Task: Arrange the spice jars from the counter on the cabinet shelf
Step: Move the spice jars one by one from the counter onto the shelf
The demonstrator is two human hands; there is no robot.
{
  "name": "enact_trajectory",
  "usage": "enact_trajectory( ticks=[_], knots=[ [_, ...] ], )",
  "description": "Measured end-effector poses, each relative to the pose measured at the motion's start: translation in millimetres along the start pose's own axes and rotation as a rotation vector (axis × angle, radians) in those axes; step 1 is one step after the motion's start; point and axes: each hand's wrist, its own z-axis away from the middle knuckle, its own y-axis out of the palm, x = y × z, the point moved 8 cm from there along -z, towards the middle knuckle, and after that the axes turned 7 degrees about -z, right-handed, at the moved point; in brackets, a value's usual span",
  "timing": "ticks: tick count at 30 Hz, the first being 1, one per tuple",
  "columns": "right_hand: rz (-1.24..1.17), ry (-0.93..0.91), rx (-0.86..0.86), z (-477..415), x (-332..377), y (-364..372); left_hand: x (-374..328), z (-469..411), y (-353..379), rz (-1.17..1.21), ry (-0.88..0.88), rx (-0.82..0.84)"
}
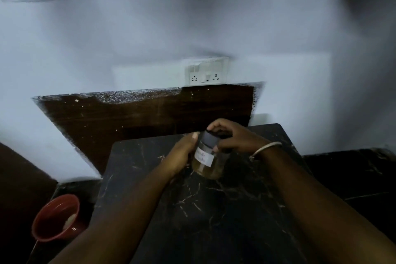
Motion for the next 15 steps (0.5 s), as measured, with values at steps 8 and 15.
enact_trajectory(
  ticks=[8, 15],
  knots=[
    [-0.319, -0.439, -0.124, 49.9, 129.9, -10.7, -112.7, 26.2, 43.3, 0.482, 0.145, 0.175],
    [-0.335, -0.612, -0.417, 86.8, 172.6, -19.6, -163.6, 48.5, 60.8, 0.527, 0.206, 0.170]
  ],
)
